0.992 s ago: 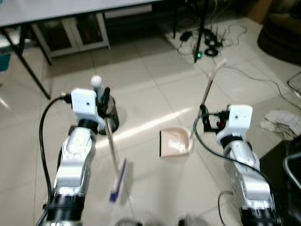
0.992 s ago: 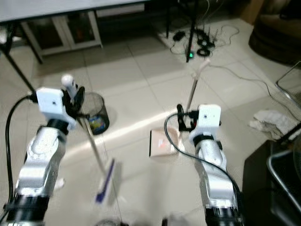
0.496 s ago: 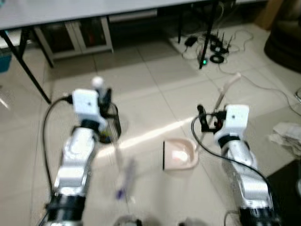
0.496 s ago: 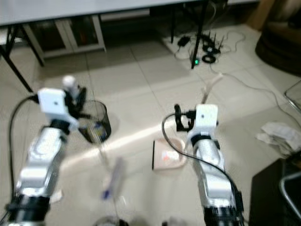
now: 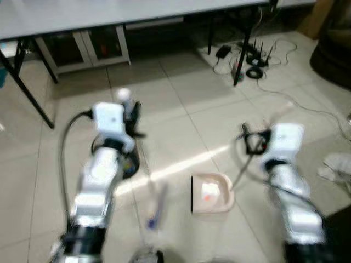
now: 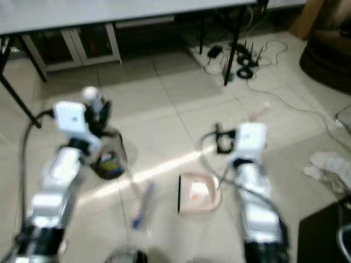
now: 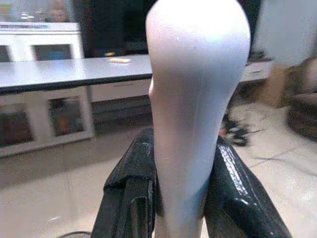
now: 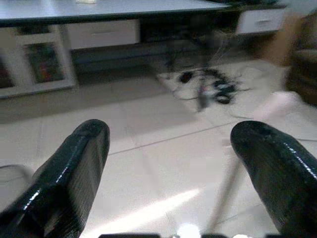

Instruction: Sweep floor

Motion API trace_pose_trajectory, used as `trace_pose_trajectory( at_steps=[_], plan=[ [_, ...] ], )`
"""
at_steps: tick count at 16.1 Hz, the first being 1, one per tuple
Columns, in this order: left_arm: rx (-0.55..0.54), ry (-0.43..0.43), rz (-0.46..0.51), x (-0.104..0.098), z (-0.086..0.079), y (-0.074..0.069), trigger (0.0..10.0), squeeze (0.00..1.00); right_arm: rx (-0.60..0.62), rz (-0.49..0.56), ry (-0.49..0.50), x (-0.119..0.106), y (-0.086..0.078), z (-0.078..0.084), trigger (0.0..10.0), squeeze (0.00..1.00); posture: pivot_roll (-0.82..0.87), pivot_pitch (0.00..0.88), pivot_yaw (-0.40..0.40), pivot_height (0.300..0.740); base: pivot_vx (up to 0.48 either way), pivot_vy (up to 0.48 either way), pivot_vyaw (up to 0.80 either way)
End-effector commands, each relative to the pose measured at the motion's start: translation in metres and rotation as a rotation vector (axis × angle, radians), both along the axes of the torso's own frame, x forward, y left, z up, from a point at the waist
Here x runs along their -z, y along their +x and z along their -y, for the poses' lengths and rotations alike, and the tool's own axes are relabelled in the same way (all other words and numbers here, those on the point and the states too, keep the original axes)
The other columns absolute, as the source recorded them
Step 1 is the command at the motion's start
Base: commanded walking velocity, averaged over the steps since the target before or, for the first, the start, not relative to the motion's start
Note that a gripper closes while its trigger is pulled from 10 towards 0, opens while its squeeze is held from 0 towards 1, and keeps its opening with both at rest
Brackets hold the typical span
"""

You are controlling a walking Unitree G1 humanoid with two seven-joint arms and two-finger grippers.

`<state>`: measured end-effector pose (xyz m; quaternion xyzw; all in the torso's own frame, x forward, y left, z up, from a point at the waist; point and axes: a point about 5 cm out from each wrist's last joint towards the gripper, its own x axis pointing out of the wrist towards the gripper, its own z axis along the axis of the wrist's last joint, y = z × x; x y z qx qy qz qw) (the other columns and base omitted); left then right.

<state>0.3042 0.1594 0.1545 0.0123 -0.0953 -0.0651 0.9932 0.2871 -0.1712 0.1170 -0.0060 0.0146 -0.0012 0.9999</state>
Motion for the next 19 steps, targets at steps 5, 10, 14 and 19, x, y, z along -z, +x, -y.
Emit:
trace_pose_trajectory(
  at_steps=[5,10,14,19],
  plan=[
    [0.008,-0.010,0.007,-0.002,0.003,0.000,10.0,0.00,0.022,0.011,-0.031,-0.003,-0.001,0.011,10.0,0.00,0.00,0.097,0.047,0.740,0.338,0.000,0.00],
    [0.004,0.028,-0.033,0.004,0.005,0.000,10.0,0.00,0.031,-0.003,-0.064,0.000,-0.002,0.017,10.0,0.00,0.00,0.101,0.047,0.740,0.000,0.000,0.00],
    [0.006,0.046,-0.030,0.004,0.006,0.001,10.0,0.00,0.037,-0.007,-0.080,0.001,-0.003,0.019,10.0,0.00,0.00,0.103,0.050,0.740,0.000,-0.256,0.27],
    [0.000,0.051,-0.028,0.003,0.005,0.001,10.0,0.00,0.037,-0.011,-0.041,0.003,-0.004,0.017,10.0,0.00,0.00,0.098,0.047,0.740,0.000,-0.364,0.32]
  ],
)
